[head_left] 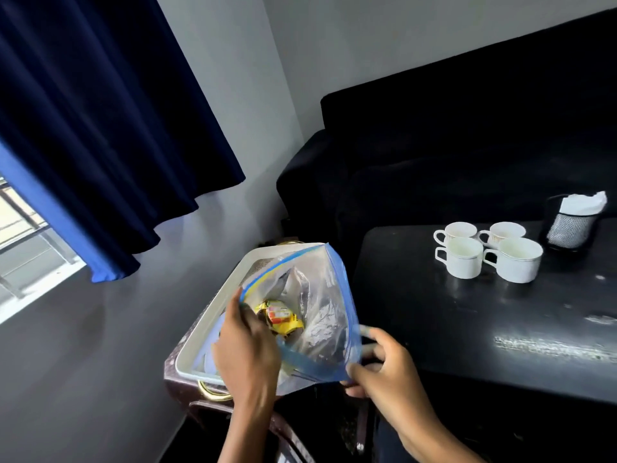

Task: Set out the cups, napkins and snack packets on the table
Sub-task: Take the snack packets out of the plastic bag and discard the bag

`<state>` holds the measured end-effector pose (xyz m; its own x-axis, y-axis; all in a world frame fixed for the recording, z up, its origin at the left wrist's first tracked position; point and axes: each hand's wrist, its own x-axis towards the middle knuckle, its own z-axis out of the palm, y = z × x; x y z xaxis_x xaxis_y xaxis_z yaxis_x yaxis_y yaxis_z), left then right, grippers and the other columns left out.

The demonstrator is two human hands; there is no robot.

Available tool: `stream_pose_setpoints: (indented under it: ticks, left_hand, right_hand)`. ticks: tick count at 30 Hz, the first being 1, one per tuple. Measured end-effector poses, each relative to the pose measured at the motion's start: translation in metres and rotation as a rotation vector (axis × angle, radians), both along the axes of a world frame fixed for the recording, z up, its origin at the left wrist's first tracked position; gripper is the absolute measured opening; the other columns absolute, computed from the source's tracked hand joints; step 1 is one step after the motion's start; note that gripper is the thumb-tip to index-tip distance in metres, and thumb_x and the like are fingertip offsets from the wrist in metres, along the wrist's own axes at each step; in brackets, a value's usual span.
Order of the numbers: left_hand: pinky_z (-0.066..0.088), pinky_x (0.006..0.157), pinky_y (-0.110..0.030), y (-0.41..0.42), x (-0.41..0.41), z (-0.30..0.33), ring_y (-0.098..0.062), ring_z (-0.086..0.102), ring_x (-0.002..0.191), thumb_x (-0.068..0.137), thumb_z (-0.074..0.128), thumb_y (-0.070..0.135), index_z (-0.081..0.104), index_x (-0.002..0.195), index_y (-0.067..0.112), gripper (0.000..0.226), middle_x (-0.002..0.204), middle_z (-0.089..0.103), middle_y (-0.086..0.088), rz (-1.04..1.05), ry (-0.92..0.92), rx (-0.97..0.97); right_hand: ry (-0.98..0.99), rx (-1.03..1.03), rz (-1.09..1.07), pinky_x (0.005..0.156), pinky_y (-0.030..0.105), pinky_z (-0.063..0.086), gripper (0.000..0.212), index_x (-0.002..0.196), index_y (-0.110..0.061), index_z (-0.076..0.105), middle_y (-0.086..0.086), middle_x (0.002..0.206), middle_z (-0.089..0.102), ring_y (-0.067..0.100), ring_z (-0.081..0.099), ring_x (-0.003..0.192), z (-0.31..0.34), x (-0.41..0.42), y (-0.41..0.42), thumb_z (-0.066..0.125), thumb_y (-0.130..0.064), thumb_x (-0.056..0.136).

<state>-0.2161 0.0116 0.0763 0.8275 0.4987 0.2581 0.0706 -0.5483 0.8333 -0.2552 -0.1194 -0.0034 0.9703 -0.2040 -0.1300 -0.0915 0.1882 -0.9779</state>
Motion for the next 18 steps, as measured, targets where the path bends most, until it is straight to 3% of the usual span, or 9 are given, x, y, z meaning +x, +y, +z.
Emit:
stream_pose_setpoints:
  ticks: [2,4,6,9,12,15,18]
  left_hand:
    - [0.037,0.104,-0.043,0.004,0.001,0.0,-0.016,0.05,0.07,0.099,0.033,0.012,0.053,0.133,0.017,0.04,0.065,0.05,0.021,0.056,-0.108,-0.04]
    - [0.036,0.105,-0.051,0.007,0.003,-0.001,-0.021,0.049,0.071,0.098,0.034,0.011,0.054,0.133,0.018,0.04,0.059,0.044,0.023,0.069,-0.162,-0.064]
    - [0.039,0.101,-0.05,0.006,0.008,-0.006,-0.029,0.053,0.083,0.098,0.035,0.012,0.055,0.132,0.02,0.04,0.061,0.045,0.024,0.056,-0.193,-0.1]
    - [0.044,0.091,-0.043,0.001,0.013,-0.013,-0.025,0.057,0.084,0.097,0.037,0.016,0.057,0.129,0.025,0.039,0.068,0.053,0.02,0.032,-0.191,-0.162]
    - [0.039,0.07,-0.032,-0.002,0.013,-0.016,-0.019,0.057,0.072,0.096,0.037,0.016,0.059,0.126,0.028,0.039,0.07,0.059,0.011,0.026,-0.194,-0.237]
    - [0.038,0.068,-0.032,-0.001,0.012,-0.014,-0.022,0.056,0.069,0.095,0.038,0.016,0.059,0.125,0.03,0.04,0.065,0.058,0.008,0.051,-0.205,-0.308]
    - [0.041,0.071,-0.035,0.0,0.011,-0.012,-0.024,0.057,0.073,0.095,0.038,0.016,0.059,0.126,0.032,0.041,0.068,0.059,0.006,0.051,-0.222,-0.33]
  right_hand:
    - [-0.064,-0.189,-0.085,0.059,0.02,0.051,0.057,0.122,-0.022,0.051,-0.006,0.096,0.061,0.012,0.061,0.063,0.002,-0.001,0.003,0.07,0.002,0.074]
    - [-0.218,-0.423,-0.223,0.065,0.012,0.045,0.061,0.121,-0.026,0.048,-0.012,0.104,0.05,0.008,0.058,0.074,0.012,-0.003,0.006,0.076,-0.004,0.07]
    - [-0.44,-0.599,-0.311,0.072,0.01,0.042,0.047,0.112,-0.024,0.055,-0.011,0.103,0.049,0.007,0.055,0.084,0.031,-0.003,0.01,0.075,-0.007,0.073]
    - [-0.688,-0.751,-0.215,0.078,0.019,0.045,0.017,0.095,-0.017,0.063,-0.008,0.092,0.058,0.012,0.058,0.087,0.059,0.008,0.023,0.062,-0.011,0.079]
    - [-0.612,-0.84,0.057,0.085,0.028,0.045,0.015,0.098,-0.015,0.063,-0.003,0.098,0.06,0.017,0.057,0.098,0.074,0.034,0.04,0.056,-0.012,0.085]
    - [-0.512,-1.007,0.213,0.097,0.032,0.038,0.029,0.116,-0.013,0.055,0.003,0.12,0.053,0.021,0.046,0.116,0.068,0.079,0.054,0.051,-0.012,0.087]
    - [-0.482,-1.284,0.279,0.096,0.036,0.035,0.033,0.119,-0.005,0.049,0.013,0.122,0.05,0.029,0.042,0.117,0.056,0.121,0.063,0.048,-0.011,0.087]
